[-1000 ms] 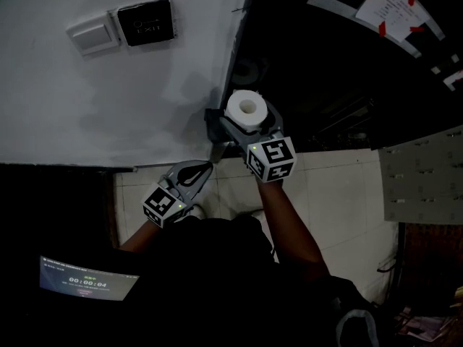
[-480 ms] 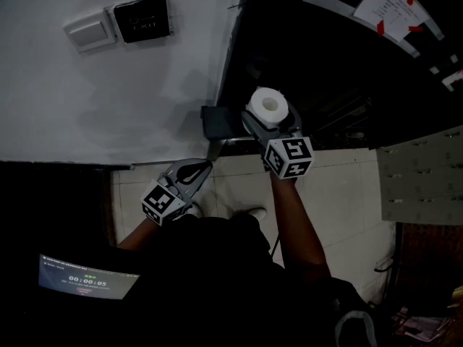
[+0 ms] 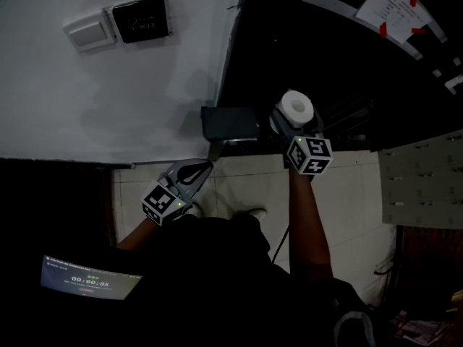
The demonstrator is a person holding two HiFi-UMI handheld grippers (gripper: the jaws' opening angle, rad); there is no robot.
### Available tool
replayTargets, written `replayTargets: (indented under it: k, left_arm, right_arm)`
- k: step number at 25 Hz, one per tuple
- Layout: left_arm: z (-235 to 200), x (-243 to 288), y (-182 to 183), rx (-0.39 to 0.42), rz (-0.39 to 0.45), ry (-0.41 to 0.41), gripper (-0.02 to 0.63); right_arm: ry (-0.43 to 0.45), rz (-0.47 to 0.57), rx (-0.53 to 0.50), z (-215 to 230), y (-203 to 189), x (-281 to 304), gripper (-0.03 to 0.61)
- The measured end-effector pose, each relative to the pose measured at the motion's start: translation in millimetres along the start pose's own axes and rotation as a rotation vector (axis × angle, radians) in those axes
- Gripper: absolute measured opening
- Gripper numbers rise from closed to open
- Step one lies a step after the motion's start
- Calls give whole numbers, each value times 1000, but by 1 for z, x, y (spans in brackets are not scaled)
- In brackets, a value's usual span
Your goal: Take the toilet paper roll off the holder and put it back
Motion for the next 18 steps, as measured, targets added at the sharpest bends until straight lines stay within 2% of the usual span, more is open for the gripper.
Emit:
replayTargets:
  k: [4, 9, 15, 18]
  left_arm:
    - [1, 1, 2, -9, -7, 3, 3]
    - [0, 1, 4, -8, -18, 4, 3]
    - [-2, 0, -2, 3, -21, 8, 4]
    - [-2, 0, 2, -6, -22, 5, 3]
  right_arm:
    - [0, 4, 25, 6, -8, 2, 460]
    - [-20, 37, 144, 16, -26, 4, 460]
    - [-49, 111, 548, 41, -59, 3, 460]
    - [-43, 178, 812, 52, -87, 2, 460]
Point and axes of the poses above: the fingertips, and each gripper's own axes: x forward along the fingers, z to its right, y out of its top, the point moved 10 cm from there along -x, backward along the fingers, and after that the axes turned 7 degrees about x, right-handed, at the moved point
